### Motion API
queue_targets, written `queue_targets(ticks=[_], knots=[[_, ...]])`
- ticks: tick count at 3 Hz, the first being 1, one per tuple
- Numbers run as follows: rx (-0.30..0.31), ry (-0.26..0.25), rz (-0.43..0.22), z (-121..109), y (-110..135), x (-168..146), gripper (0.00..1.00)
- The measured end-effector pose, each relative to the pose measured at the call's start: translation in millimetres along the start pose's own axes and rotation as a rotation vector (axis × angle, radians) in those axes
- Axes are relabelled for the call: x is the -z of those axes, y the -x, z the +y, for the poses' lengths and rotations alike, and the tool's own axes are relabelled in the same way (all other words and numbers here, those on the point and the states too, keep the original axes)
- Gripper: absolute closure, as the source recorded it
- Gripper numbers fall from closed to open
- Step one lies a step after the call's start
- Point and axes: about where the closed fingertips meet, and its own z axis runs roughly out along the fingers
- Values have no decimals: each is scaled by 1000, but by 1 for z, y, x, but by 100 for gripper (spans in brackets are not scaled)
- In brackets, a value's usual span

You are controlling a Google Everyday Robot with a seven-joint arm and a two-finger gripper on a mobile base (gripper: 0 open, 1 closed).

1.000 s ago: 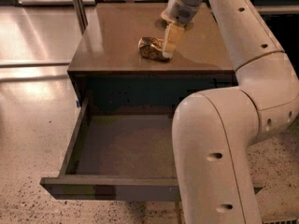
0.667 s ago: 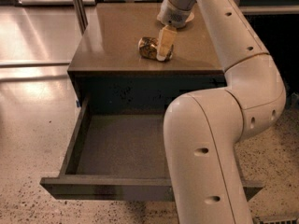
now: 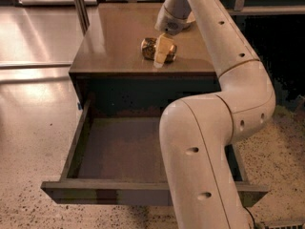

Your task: Place orange can into top drawer

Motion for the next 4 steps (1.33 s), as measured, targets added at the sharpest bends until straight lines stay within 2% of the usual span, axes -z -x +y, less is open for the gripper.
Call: queue_targets(ticks=[2,3,4], knots=[[-54,44,-23,3,-7,-25,0],[-54,44,-23,3,-7,-25,18],[-54,44,-23,3,-7,-25,42]])
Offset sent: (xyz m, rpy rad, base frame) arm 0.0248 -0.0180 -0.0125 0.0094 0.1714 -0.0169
